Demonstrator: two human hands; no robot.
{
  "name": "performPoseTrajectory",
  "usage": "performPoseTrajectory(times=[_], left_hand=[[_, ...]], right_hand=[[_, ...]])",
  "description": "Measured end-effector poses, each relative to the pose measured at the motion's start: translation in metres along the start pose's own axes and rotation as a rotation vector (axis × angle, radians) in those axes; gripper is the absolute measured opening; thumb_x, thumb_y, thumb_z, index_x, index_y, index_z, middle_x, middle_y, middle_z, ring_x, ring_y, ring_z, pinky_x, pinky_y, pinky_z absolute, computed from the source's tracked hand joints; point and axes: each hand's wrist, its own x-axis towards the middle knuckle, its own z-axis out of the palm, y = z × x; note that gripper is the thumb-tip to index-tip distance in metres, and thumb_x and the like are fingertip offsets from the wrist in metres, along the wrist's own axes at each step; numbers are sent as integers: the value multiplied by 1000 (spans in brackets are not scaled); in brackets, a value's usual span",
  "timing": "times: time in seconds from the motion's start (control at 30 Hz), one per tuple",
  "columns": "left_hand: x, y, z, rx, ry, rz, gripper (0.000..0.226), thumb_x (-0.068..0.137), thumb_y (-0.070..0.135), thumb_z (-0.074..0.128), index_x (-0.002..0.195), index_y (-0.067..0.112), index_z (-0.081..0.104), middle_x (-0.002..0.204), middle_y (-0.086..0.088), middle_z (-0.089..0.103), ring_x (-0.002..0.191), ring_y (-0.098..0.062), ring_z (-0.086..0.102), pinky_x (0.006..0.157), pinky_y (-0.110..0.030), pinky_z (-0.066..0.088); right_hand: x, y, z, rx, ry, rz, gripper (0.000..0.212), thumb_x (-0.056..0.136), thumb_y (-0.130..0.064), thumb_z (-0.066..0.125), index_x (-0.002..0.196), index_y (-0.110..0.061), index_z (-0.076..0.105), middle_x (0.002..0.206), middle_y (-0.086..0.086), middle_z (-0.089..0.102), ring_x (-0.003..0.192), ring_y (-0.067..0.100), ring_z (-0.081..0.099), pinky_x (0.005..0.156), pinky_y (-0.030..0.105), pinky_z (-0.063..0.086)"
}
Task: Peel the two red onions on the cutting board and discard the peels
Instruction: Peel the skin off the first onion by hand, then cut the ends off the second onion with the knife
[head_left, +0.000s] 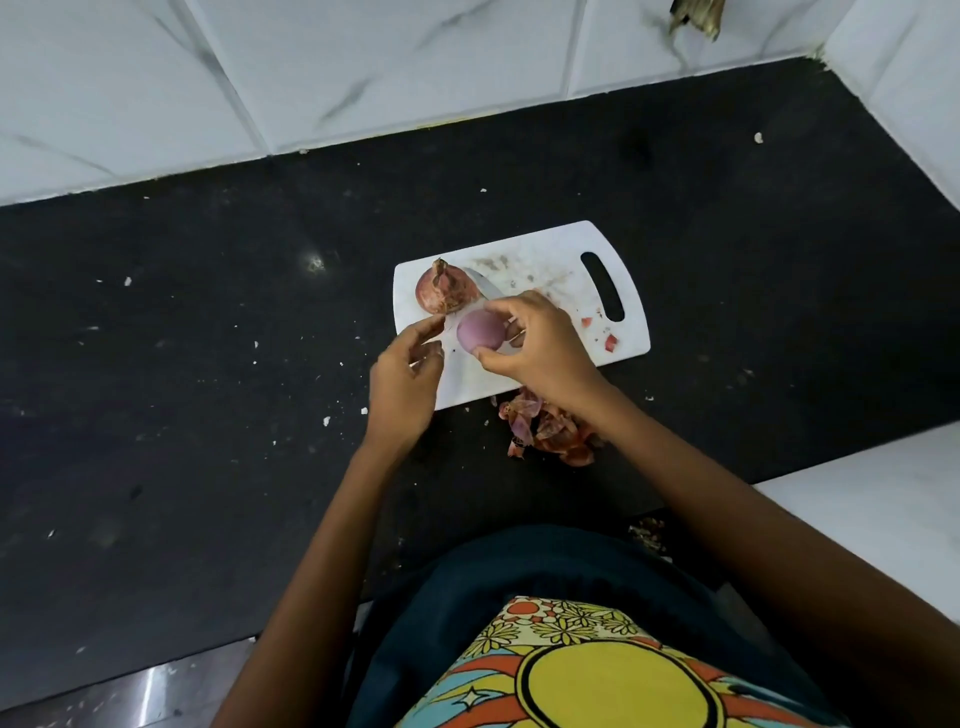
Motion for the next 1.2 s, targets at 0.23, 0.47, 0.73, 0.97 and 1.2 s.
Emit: performPoseTrajectory(times=[0.23,0.47,0.73,0.97,1.2], left_hand=[[-2,-14,11,59,-12,45,43,92,4,58,134,13,55,126,0,63,114,-11,61,98,-27,49],[-5,-8,15,141,9,27,51,91,5,61,140,10,48,121,13,51,113,-2,49,86,6,31],[-5,-8,19,207,20,37,53,92,2,57,143,7,42,128,8,48,116,-3,41,85,10,23],[-7,-10,18,195,83,-7,55,89,3,62,142,8,45,144,-10,45,132,-20,40,112,-27,30],[-17,-3,25,216,228,148,36,91,4,55,125,13,60,126,-3,57,118,-18,50,100,-27,40]], right_hand=[[11,8,20,-1,-17,-61,44,74,-18,79,113,-9,62,108,6,66,97,16,60,81,27,53],[10,14,33,-32,-36,-64,45,77,-22,78,117,-11,59,112,4,67,102,19,63,86,33,52],[14,11,21,8,-149,-29,55,81,-23,74,131,-10,54,124,6,64,105,20,63,91,38,51],[16,11,-8,62,-19,17,27,96,-10,51,120,-5,62,117,6,66,104,14,61,82,5,42],[7,40,-47,9,130,168,24,91,1,51,102,-9,70,103,-2,67,92,5,59,76,3,43]])
